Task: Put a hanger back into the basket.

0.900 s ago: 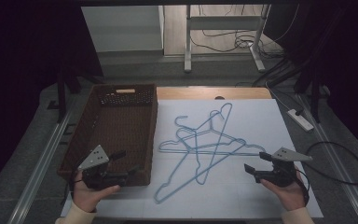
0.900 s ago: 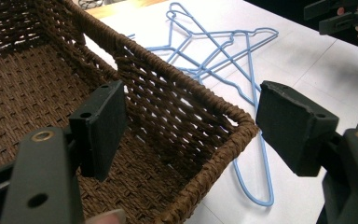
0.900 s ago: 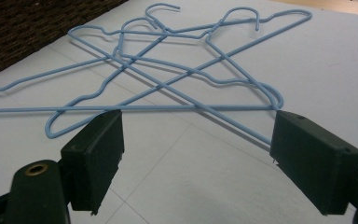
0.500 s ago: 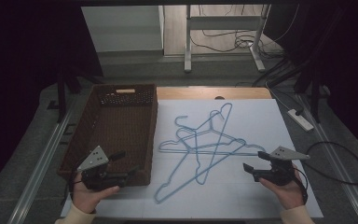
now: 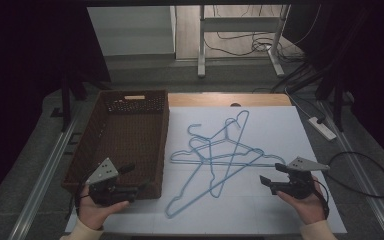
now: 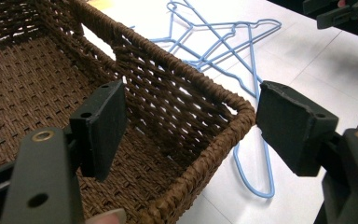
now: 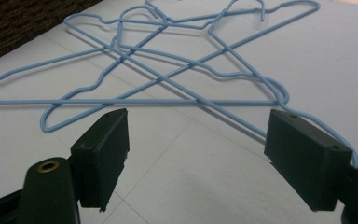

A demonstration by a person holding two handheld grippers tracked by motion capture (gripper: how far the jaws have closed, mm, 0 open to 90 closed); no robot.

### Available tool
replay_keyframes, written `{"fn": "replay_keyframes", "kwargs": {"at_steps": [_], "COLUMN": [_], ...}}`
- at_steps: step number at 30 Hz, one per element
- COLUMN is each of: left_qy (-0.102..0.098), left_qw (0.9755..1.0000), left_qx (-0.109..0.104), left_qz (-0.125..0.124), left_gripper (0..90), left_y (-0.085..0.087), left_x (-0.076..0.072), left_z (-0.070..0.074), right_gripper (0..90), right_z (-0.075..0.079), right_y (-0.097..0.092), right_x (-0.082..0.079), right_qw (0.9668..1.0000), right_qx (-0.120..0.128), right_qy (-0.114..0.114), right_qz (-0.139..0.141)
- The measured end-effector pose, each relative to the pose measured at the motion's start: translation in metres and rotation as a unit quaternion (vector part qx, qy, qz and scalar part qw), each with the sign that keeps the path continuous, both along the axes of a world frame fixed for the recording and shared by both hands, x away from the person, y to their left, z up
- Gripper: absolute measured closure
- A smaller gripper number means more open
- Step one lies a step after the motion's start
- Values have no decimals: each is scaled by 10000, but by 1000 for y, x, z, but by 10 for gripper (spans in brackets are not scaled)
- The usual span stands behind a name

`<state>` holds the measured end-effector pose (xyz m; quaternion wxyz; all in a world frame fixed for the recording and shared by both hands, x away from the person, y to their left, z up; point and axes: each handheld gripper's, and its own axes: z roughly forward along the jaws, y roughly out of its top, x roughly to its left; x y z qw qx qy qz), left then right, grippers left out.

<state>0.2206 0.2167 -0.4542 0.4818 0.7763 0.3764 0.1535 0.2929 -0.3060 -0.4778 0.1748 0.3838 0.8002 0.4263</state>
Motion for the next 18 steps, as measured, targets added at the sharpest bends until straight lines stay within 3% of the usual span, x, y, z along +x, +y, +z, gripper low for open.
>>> {"fn": "replay_keyframes", "kwargs": {"at_steps": [18], "left_qy": [23], "left_qw": [10000], "left_qx": [-2], "left_qz": [-22], "left_gripper": [256], "left_y": [0], "left_x": [3], "left_z": [-2], "right_gripper": [238], "right_z": [0], "right_y": [2], "right_x": [5], "right_qw": [9999], "right_qx": [-58], "right_qy": [112], "right_qz": [75]}}
